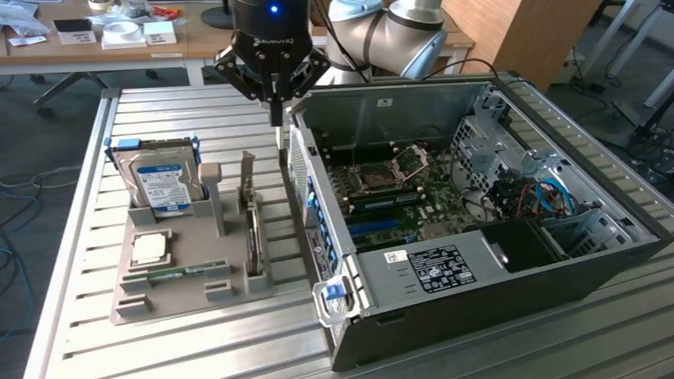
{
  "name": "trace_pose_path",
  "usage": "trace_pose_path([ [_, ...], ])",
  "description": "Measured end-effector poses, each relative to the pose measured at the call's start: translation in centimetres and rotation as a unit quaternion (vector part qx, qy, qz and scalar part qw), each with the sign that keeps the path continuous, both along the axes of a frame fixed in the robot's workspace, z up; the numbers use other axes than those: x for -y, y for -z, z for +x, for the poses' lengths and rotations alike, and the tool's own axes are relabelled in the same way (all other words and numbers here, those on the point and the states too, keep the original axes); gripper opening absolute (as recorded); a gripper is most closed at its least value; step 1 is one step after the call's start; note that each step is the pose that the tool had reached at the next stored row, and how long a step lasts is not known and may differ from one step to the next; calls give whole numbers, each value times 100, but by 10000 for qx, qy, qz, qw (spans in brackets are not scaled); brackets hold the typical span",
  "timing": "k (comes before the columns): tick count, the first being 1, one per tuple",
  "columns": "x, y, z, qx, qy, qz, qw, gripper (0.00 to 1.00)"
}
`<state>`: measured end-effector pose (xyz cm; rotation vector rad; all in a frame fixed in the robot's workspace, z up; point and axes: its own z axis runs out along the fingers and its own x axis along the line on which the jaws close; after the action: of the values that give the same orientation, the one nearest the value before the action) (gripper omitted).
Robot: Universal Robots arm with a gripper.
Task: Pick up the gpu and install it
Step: 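Reach for the gpu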
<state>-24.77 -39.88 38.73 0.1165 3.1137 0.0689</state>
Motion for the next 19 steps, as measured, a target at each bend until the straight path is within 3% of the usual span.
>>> trace_pose_path([
  [19,0,11,-279,0,0,0,10000,11],
])
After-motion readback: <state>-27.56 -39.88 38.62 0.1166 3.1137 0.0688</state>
